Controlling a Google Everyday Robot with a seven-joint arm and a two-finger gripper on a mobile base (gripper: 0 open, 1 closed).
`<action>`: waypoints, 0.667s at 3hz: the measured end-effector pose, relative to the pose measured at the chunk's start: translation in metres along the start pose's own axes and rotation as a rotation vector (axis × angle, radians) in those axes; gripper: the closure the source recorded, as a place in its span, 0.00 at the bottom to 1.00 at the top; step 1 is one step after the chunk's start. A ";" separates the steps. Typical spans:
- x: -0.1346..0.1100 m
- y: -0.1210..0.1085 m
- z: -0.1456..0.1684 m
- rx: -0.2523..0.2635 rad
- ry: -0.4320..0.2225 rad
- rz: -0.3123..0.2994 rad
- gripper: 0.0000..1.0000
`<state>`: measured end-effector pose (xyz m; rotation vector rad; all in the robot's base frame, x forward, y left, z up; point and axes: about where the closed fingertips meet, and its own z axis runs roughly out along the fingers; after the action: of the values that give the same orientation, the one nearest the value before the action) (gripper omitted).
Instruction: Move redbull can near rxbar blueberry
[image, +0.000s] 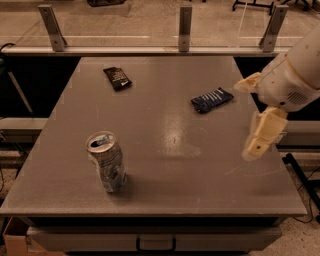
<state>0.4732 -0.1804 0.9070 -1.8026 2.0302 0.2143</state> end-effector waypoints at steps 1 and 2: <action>-0.039 0.007 0.042 -0.103 -0.179 -0.043 0.00; -0.041 0.008 0.040 -0.103 -0.183 -0.041 0.00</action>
Offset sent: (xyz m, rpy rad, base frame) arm 0.0044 0.0412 -0.0203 0.1357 0.0391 0.0872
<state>0.4770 -0.1268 0.8859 -1.8114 1.8840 0.4617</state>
